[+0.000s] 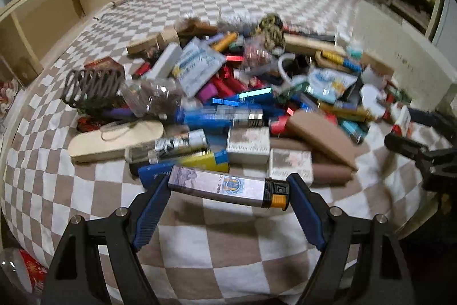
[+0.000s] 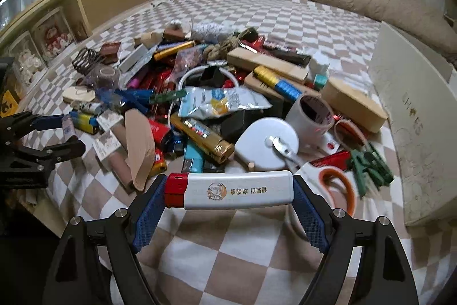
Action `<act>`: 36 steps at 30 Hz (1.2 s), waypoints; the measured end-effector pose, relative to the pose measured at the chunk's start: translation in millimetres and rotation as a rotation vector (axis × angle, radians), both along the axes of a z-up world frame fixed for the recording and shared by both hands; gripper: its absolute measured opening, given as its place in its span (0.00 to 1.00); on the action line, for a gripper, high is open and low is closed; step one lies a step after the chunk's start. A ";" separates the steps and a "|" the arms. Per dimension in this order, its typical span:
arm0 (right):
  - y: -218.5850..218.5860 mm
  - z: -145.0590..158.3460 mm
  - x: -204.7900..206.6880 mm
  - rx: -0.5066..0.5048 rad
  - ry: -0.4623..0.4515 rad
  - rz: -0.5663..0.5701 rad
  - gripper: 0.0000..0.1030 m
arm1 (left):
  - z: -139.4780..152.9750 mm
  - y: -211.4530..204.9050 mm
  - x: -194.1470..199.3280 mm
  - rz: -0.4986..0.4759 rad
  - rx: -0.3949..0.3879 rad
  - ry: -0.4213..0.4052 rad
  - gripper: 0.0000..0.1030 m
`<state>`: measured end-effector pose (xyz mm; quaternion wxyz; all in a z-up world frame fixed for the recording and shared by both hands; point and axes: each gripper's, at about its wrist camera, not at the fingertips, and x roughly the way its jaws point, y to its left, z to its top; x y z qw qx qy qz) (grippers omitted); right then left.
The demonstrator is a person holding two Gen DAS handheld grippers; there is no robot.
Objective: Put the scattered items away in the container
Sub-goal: 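Grasp the purple lighter with the left tool while the right tool grasps the white tube, then lift the lighter and white tube and carry both over the SHOES box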
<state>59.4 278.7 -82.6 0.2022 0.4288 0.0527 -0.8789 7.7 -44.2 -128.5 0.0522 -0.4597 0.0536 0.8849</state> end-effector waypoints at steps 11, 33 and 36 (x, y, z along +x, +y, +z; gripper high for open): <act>13.3 44.0 3.8 -0.008 0.122 -0.022 0.82 | 54.4 13.5 1.2 -0.003 0.066 0.176 0.80; 55.7 160.8 13.5 -0.021 0.426 -0.080 0.82 | 155.2 57.1 -1.6 -0.075 0.117 0.417 0.80; 62.6 173.6 11.8 -0.029 0.454 -0.090 0.82 | 169.3 66.3 -5.9 -0.087 0.129 0.446 0.80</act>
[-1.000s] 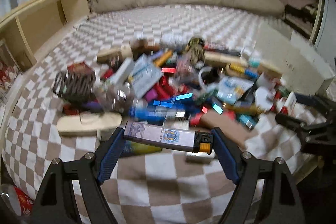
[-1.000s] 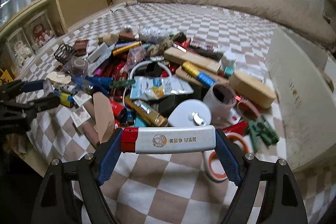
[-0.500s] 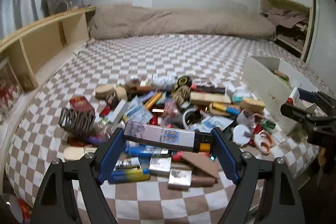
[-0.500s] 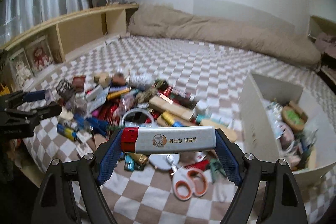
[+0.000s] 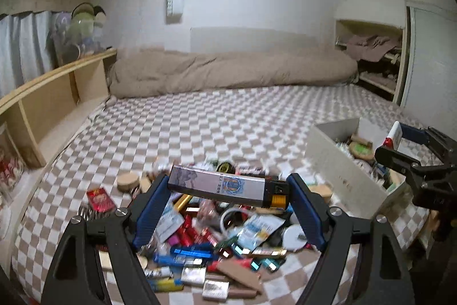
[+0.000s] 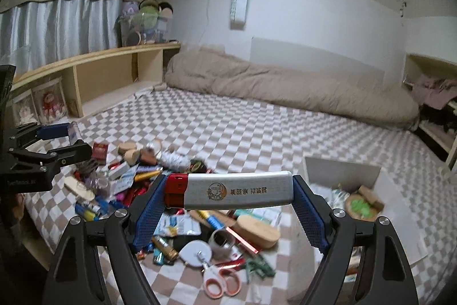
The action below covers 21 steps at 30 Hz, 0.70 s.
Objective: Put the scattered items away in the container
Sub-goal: 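Lift the lighter and white tube and carry both over the SHOES box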
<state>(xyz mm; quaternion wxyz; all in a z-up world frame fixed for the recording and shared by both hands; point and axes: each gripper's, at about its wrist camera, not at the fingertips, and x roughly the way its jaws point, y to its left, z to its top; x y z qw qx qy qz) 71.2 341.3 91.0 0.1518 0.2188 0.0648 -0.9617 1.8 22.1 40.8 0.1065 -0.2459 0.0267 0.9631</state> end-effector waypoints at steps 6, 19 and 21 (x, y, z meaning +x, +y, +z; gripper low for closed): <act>18.0 25.7 -2.8 0.004 0.059 -0.025 0.82 | 21.1 19.3 -13.5 -0.033 0.014 0.037 0.80; 82.1 69.8 -22.3 -0.004 0.163 -0.139 0.82 | 64.6 98.6 -45.5 -0.173 0.049 0.096 0.80; 95.5 72.9 -26.8 -0.015 0.168 -0.168 0.82 | 70.2 112.0 -50.1 -0.192 0.055 0.108 0.80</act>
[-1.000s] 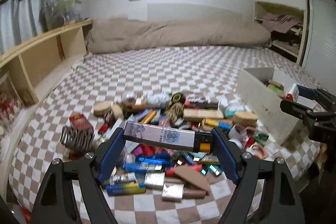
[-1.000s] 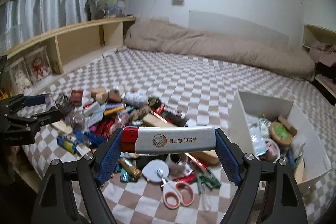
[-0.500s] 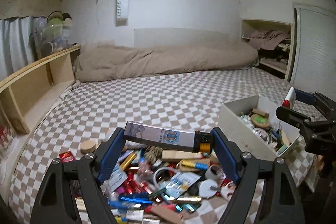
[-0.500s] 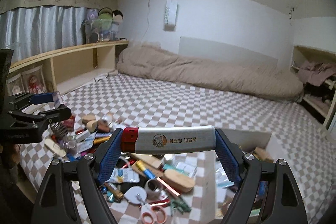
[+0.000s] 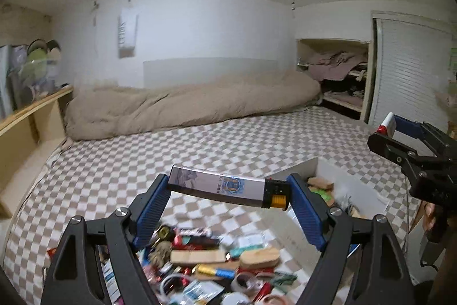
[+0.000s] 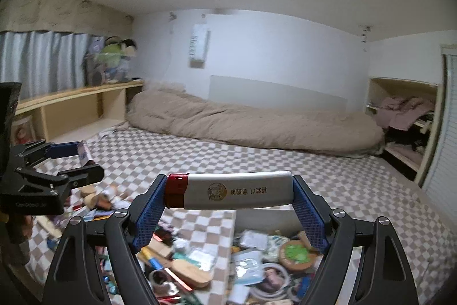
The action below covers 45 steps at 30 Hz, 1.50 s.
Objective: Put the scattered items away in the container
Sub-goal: 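Lift the lighter and white tube and carry both over the SHOES box, then open the right tool dropping the white tube while the left tool releases the lighter into the box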
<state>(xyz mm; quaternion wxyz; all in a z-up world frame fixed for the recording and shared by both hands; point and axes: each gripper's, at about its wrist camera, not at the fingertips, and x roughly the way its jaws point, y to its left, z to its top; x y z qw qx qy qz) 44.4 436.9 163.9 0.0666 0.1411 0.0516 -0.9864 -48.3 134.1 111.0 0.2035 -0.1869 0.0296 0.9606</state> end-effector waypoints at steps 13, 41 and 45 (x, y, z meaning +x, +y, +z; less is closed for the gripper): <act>102.1 -23.3 -35.6 -0.143 -0.066 -0.224 0.82 | 6.3 89.1 -19.1 -0.178 0.034 -0.013 0.80; 162.3 -159.8 -79.6 0.013 -0.549 -0.270 0.82 | -95.7 179.2 -25.9 -0.346 -0.082 -0.246 0.80; 154.9 -171.6 -78.6 0.079 -0.609 -0.280 0.82 | -97.5 184.1 -27.1 -0.356 -0.083 -0.263 0.80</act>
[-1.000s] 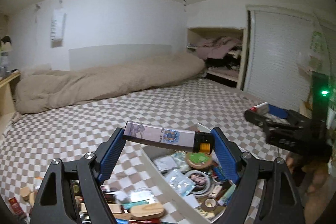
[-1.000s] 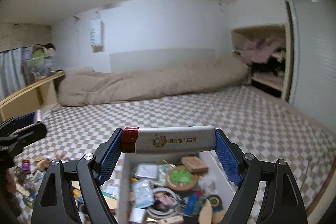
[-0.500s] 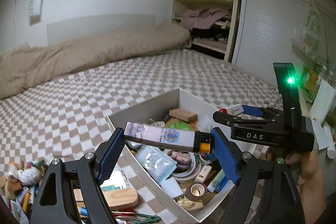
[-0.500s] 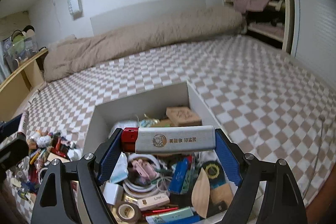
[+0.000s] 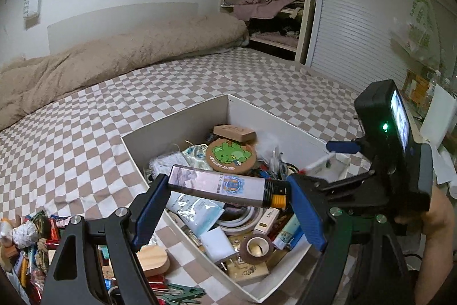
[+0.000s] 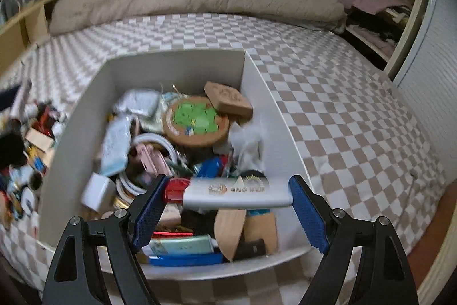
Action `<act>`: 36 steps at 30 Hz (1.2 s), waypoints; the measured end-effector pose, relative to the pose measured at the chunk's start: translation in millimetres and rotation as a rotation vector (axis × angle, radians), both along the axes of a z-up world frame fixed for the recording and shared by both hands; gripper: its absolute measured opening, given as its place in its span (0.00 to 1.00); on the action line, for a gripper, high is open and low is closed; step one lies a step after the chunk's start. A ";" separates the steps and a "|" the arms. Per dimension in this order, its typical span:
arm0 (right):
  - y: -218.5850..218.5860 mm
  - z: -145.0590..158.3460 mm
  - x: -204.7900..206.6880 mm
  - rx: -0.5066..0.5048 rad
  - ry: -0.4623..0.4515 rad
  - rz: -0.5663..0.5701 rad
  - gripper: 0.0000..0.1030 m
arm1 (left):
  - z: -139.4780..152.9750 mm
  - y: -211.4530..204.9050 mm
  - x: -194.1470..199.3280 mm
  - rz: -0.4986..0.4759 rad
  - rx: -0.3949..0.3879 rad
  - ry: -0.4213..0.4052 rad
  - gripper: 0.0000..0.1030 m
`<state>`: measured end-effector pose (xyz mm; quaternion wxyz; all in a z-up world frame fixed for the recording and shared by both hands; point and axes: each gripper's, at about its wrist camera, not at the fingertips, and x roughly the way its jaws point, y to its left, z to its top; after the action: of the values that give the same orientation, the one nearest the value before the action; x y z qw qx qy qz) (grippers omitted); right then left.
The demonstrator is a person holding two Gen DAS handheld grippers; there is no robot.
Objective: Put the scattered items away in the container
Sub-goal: 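Open the right tool dropping the white tube while the left tool releases the lighter into the box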
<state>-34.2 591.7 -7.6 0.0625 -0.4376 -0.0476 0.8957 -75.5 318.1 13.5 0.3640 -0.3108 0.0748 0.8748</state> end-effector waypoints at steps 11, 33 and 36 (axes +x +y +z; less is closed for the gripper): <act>20.6 19.9 15.3 -0.094 0.101 -0.081 1.00 | -12.5 13.5 -2.2 -0.014 -0.048 -0.063 0.80; 17.6 37.1 17.9 -0.127 0.215 -0.118 1.00 | -36.9 28.0 -12.5 0.022 -0.063 -0.160 1.00; 15.9 35.7 17.6 -0.124 0.212 -0.114 1.00 | -36.7 26.4 -11.3 0.026 -0.062 -0.159 1.00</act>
<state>-16.6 607.7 28.1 0.0906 -0.3456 0.0394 0.9332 -86.7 344.5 -23.1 0.3478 -0.3911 0.0687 0.8493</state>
